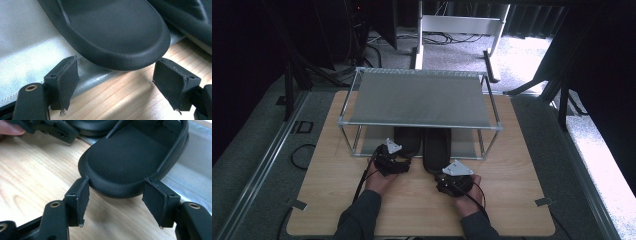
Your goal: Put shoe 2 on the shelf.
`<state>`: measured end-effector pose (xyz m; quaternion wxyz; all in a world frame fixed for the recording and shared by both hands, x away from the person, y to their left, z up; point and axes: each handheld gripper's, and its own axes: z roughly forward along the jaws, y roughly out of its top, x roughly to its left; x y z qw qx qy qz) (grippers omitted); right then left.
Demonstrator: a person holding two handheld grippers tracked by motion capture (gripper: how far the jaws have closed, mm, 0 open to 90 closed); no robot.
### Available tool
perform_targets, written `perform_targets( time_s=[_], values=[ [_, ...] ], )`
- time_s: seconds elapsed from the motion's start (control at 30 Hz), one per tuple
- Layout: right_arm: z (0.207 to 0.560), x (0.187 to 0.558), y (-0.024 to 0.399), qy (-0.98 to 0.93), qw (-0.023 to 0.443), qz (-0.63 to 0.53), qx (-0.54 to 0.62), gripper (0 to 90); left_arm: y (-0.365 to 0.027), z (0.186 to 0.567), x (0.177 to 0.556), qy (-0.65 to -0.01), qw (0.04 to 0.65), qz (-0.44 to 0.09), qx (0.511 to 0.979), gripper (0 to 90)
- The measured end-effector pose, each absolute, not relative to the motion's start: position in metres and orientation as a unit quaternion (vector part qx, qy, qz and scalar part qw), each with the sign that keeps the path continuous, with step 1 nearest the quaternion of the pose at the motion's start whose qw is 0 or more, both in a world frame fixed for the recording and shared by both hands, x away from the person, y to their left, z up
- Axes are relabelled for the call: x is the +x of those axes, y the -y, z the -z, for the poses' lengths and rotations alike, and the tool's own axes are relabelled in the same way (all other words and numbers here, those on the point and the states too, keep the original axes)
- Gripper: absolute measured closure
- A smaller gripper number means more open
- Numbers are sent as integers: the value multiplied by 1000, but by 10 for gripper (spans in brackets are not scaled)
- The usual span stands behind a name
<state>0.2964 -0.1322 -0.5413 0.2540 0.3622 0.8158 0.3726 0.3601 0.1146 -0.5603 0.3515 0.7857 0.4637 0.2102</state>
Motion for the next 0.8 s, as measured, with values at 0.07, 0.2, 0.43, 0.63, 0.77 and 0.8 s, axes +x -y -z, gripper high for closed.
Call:
perform_targets(
  time_s=[0.07,0.2,0.43,0.63,0.77,0.8],
  values=[
    [542,300,130,-817,258,-370,360,378,-115,560,360,-464,352,-210,785,213],
    [543,306,129,-812,260,-370,369,379,-115,560,360,-464,353,-210,785,219],
    [544,315,130,-807,262,-369,379,380,-115,560,360,-463,354,-208,785,226],
    [544,321,130,-804,261,-369,385,380,-115,560,360,-463,354,-208,786,227],
    [545,325,128,-803,261,-370,388,380,-115,560,360,-463,354,-208,786,228],
    [546,326,128,-802,261,-370,389,380,-115,560,360,-463,354,-207,786,228]
  ],
)
